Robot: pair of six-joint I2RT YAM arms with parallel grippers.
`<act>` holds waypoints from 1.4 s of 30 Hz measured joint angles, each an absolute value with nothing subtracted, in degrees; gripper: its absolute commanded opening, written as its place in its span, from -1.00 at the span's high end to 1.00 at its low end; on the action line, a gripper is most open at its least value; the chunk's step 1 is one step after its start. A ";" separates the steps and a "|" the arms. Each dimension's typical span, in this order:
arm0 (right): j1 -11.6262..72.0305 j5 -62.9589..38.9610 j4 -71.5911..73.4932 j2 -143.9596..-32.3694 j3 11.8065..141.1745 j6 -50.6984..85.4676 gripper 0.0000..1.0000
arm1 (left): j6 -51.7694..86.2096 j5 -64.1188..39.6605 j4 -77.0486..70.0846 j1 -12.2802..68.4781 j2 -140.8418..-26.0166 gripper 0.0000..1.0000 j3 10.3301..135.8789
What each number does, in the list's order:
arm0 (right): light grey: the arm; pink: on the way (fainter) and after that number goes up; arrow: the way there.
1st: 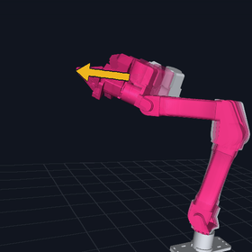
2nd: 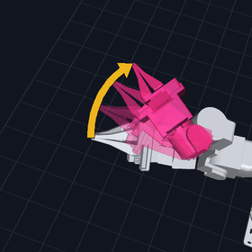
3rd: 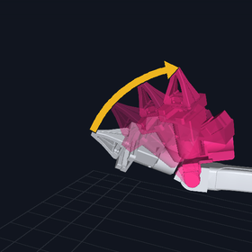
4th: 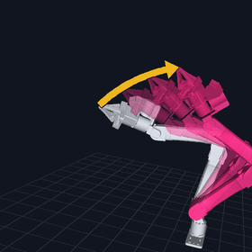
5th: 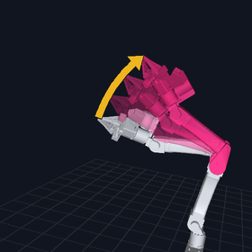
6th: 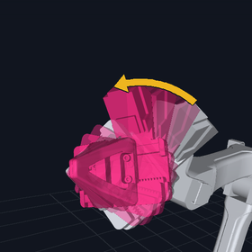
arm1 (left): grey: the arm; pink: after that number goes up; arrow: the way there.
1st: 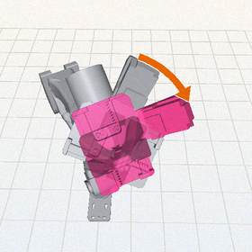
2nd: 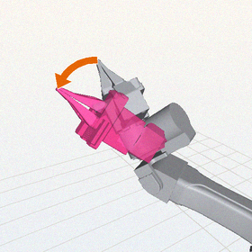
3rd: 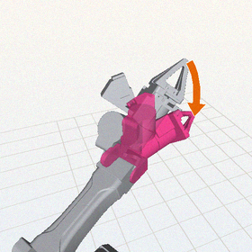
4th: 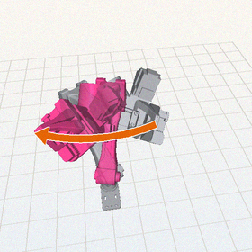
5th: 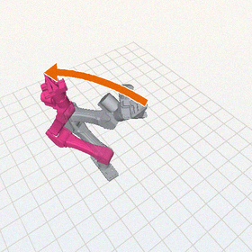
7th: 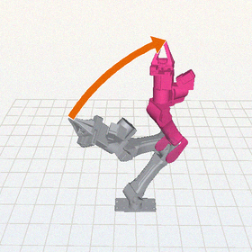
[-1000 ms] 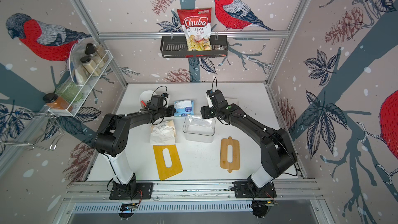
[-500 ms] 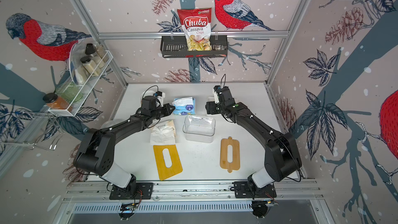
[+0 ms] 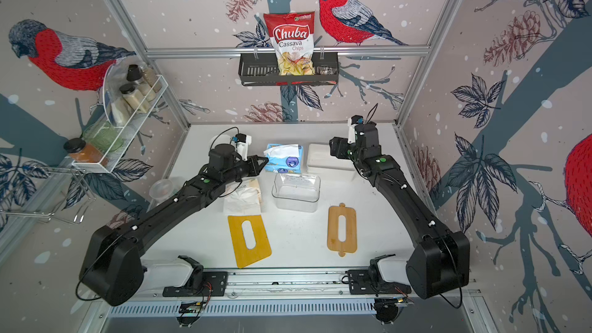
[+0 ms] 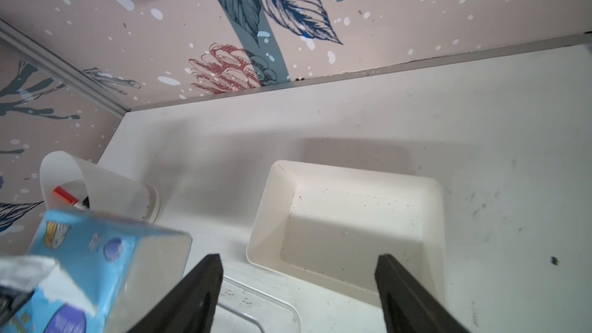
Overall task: Put the tissue paper into the tissue box
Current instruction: Place the paper towel in the tissue box.
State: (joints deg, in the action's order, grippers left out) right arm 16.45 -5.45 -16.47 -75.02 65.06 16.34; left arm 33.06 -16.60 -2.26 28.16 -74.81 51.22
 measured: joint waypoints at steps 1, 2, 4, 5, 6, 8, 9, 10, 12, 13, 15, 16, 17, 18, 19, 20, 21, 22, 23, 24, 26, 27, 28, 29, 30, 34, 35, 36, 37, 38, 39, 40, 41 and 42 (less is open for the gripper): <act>15.90 -4.97 -16.51 -74.70 64.77 16.25 -0.62 | 33.30 -15.33 -1.02 29.76 -74.37 1.00 51.13; 15.53 -4.49 -16.53 -74.54 64.55 16.25 -0.62 | 33.78 -14.33 -0.08 31.00 -74.08 1.00 51.07; 14.74 -3.99 -16.56 -74.37 63.99 16.23 -0.62 | 34.52 -12.78 2.00 34.22 -73.82 1.00 51.05; 14.59 -3.55 -16.56 -74.35 63.79 16.23 -0.62 | 34.72 -12.40 2.72 35.33 -73.84 1.00 51.05; 14.57 -3.11 -16.58 -74.35 63.59 16.23 -0.62 | 35.18 -11.84 3.86 36.53 -73.97 1.00 51.16; 14.57 -3.14 -16.56 -74.35 63.18 16.21 -0.62 | 36.12 -10.37 5.45 38.24 -74.54 1.00 51.68; 14.55 -3.14 -16.56 -74.35 62.98 16.21 -0.62 | 36.58 -9.91 6.07 38.74 -74.87 1.00 51.83; 14.50 -3.11 -16.56 -74.35 62.78 16.21 -0.62 | 37.26 -9.17 6.66 39.07 -75.13 1.00 51.88; 14.50 -2.98 -16.58 -74.37 62.48 16.21 -0.62 | 37.78 -8.19 7.42 39.48 -75.48 1.00 51.83; 14.50 -2.96 -16.53 -74.37 62.33 16.21 -0.62 | 38.57 -7.51 7.53 39.57 -75.57 1.00 51.62; 14.50 -2.98 -16.56 -74.37 62.02 16.21 -0.62 | 39.59 -7.35 7.53 39.70 -75.79 1.00 51.00; 14.50 -2.98 -16.53 -74.37 61.89 16.19 -0.62 | 40.40 -7.31 7.53 39.86 -76.05 1.00 50.78; 14.52 -2.98 -16.58 -74.39 61.76 16.19 -0.62 | 40.62 -7.31 7.53 40.03 -76.36 1.00 50.59; 14.55 -2.98 -16.56 -74.39 61.69 16.19 -0.62 | 41.12 -7.18 7.51 40.27 -76.73 1.00 50.50; 14.61 -3.03 -16.53 -74.39 61.63 16.19 -0.62 | 41.85 -7.07 7.49 40.49 -77.10 1.00 50.48; 14.61 -3.05 -16.49 -74.39 61.52 16.16 -0.62 | 42.00 -6.85 7.42 40.71 -77.47 1.00 50.46; 14.61 -3.25 -16.47 -74.39 61.36 16.16 -0.63 | 42.02 -6.42 7.29 40.99 -77.95 1.00 50.43; 14.61 -3.40 -16.49 -74.39 61.21 16.16 -0.63 | 42.17 -5.91 7.05 41.30 -78.46 1.00 50.41; 14.61 -3.46 -16.51 -74.39 61.06 16.16 -0.63 | 42.24 -5.82 6.79 41.47 -78.85 1.00 50.35; 14.63 -3.62 -16.45 -74.39 60.90 16.14 -0.63 | 42.63 -5.61 6.63 41.67 -79.22 1.00 50.26; 14.70 -3.75 -16.40 -74.35 60.60 16.01 -0.64 | 43.05 -4.23 6.57 42.17 -79.81 1.00 50.26; 14.76 -3.88 -16.38 -74.30 60.38 15.99 -0.64 | 43.03 -3.75 6.57 42.48 -80.14 1.00 50.28; 14.87 -3.99 -16.38 -74.24 60.23 15.97 -0.65 | 43.03 -2.96 6.57 42.70 -80.49 1.00 50.28; 14.90 -4.08 -16.36 -74.19 60.03 15.94 -0.64 | 43.03 -2.74 6.55 42.94 -80.86 1.00 50.28; 14.98 -4.27 -16.36 -74.08 59.83 15.92 -0.65 | 43.03 -2.39 6.55 43.16 -81.34 1.00 50.28; 15.35 -4.49 -16.36 -73.87 59.05 15.79 -0.65 | 42.74 -1.08 6.55 43.94 -83.44 1.00 50.37; 15.49 -4.54 -16.34 -73.87 58.87 15.79 -0.66 | 42.48 -0.89 6.55 44.07 -83.85 1.00 50.39; 15.62 -4.62 -16.36 -73.87 58.67 15.79 -0.66 | 42.19 -0.56 6.50 44.21 -84.29 0.99 50.41; 15.68 -4.62 -16.36 -73.87 58.46 15.79 -0.66 | 41.95 -0.14 6.35 44.31 -84.66 0.95 50.43; 15.73 -4.64 -16.36 -73.87 58.33 15.79 -0.66 | 41.87 -0.05 6.17 44.40 -84.90 0.92 50.54; 15.84 -4.64 -16.36 -73.84 58.17 15.79 -0.66 | 41.56 -0.03 5.91 44.45 -85.14 0.90 50.61; 15.88 -4.64 -16.36 -73.82 58.04 15.79 -0.66 | 41.54 -0.03 5.61 44.47 -85.34 0.87 50.63; 15.97 -4.64 -16.36 -73.82 57.93 15.79 -0.66 | 41.47 -0.03 5.34 44.47 -85.52 0.84 50.63; 15.99 -4.64 -16.38 -73.82 57.87 15.79 -0.67 | 41.34 -0.03 5.13 44.49 -85.71 0.81 50.65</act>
State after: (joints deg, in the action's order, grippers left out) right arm 15.99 -4.64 -16.38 -73.82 57.87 15.79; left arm 41.34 -0.03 5.13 44.49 -85.71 50.65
